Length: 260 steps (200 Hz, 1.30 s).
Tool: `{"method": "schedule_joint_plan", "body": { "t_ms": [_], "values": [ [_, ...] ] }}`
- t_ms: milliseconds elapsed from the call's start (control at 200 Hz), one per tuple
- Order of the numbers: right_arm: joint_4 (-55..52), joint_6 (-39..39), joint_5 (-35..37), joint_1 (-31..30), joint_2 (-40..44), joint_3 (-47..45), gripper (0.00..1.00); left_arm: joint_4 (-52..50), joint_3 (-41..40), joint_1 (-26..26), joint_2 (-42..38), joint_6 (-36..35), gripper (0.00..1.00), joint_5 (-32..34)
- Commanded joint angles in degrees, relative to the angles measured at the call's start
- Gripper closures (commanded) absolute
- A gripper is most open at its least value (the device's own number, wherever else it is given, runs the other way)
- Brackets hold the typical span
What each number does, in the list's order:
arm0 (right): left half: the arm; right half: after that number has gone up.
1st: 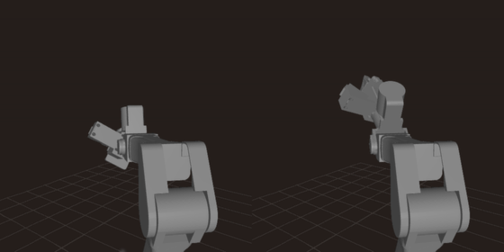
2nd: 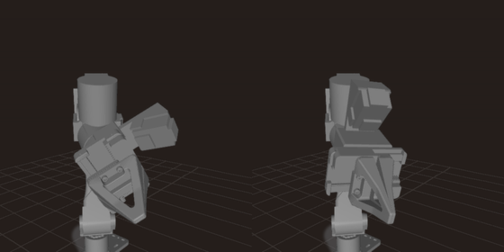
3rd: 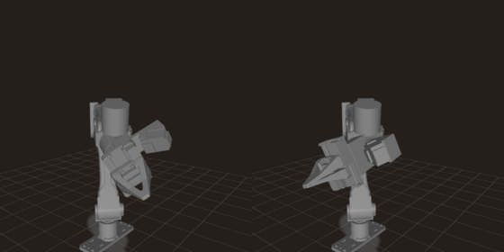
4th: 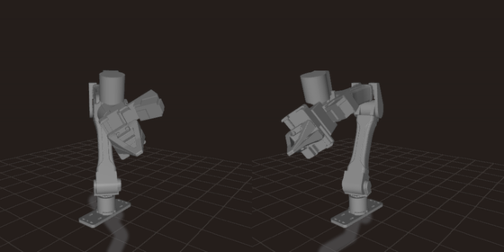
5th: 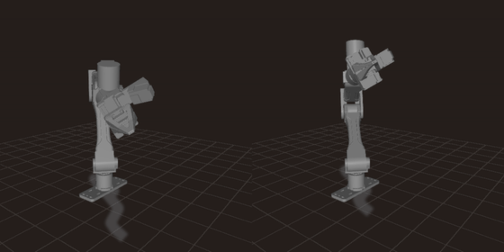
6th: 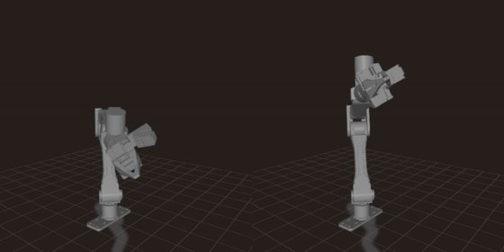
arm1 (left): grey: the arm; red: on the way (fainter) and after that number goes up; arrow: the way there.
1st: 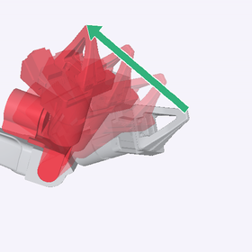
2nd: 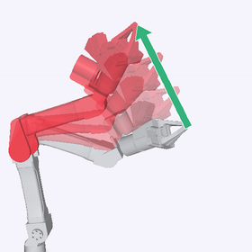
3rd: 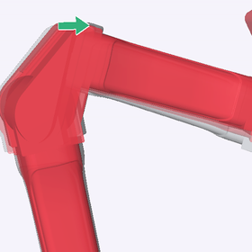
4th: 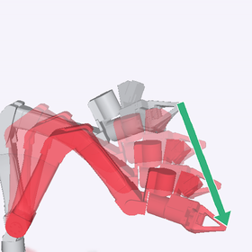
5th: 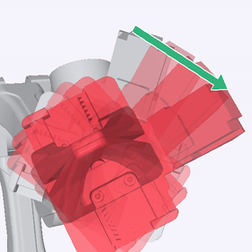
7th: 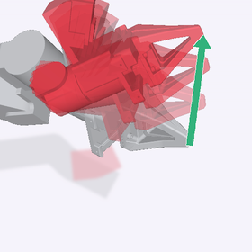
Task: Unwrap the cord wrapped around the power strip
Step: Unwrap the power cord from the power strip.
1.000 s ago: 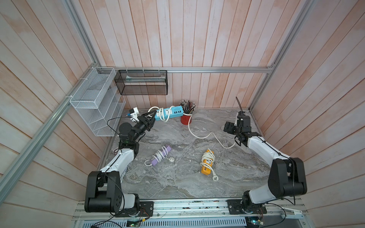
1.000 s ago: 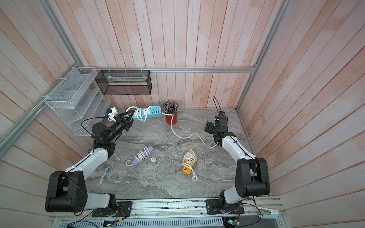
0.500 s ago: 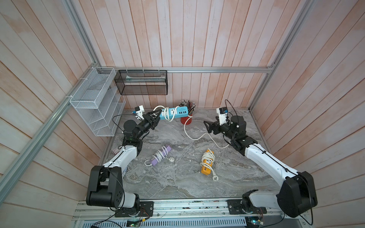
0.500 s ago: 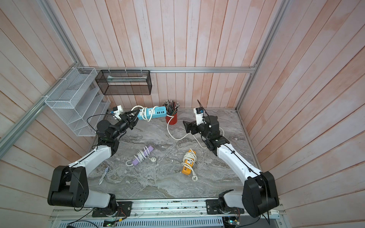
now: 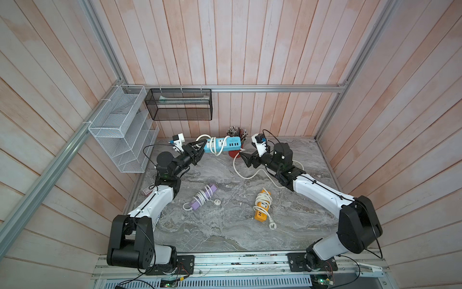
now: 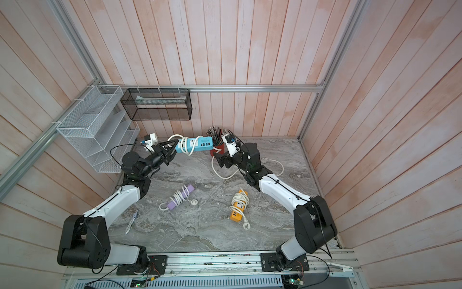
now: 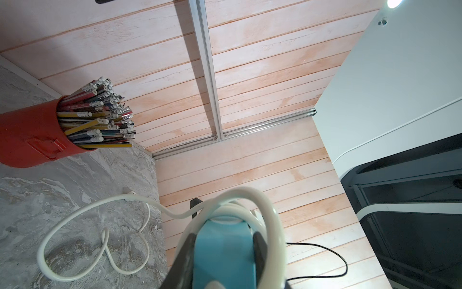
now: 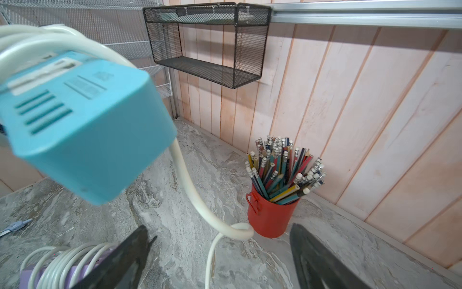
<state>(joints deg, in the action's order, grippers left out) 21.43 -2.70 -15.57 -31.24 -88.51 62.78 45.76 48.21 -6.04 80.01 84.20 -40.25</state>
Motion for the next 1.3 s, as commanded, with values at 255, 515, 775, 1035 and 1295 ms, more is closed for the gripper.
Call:
{"method": "schedule_joint_plan", "body": {
  "t_ms": [255,515,775,1035,1295],
  "values": [
    [1.18,-1.58,-1.78,-0.49,-7.84,6.34,0.26,1.98,1.64,-0.99,-2.74,0.95,1.0,-0.62],
    [2.19,-1.3,1.14,-0.39,-6.9,6.53,1.0,1.98,-0.36,-1.26,-3.19,0.77,1.0,-0.29],
    [3.79,1.25,5.94,1.23,-1.25,4.66,1.0,1.59,-2.02,-1.39,-3.28,0.16,1.0,-0.27],
    [2.18,1.64,-0.29,1.42,8.23,2.41,1.0,1.54,-2.72,-0.95,-2.58,-0.87,1.0,1.83],
    [-11.79,-1.08,-1.85,-1.91,18.62,-4.0,1.0,8.33,1.39,0.84,2.18,1.7,1.0,3.39]
  ]
}}
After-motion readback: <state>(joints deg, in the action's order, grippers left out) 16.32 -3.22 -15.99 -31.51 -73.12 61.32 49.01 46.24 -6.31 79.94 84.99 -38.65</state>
